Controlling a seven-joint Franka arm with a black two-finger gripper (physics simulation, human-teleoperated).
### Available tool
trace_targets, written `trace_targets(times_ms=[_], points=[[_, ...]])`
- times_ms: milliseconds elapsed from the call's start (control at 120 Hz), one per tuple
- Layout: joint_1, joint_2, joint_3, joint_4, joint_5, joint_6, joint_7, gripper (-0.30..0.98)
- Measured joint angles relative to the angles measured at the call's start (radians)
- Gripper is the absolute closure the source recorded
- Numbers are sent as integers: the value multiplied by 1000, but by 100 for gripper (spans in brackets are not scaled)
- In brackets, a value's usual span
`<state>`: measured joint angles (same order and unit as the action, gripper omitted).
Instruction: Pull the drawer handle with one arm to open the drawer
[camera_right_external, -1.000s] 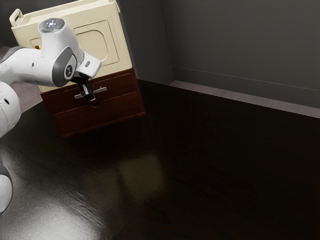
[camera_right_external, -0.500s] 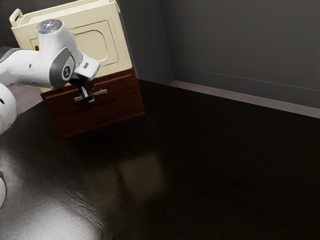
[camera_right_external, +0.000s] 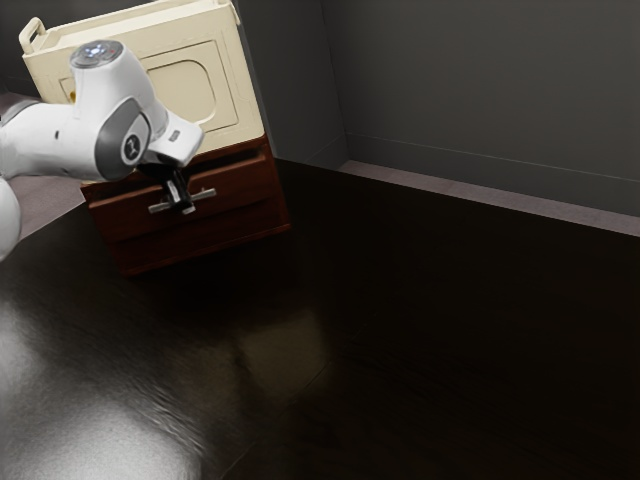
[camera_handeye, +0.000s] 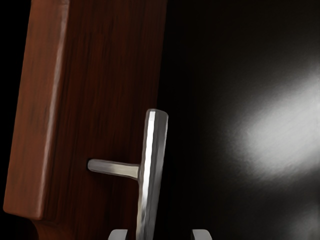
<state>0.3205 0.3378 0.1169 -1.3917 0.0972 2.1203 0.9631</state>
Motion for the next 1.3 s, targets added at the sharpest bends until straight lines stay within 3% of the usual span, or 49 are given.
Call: trace_targets(times_ms=[1300], points=[[-4, -142, -12, -181, -16, 4, 1, 60]])
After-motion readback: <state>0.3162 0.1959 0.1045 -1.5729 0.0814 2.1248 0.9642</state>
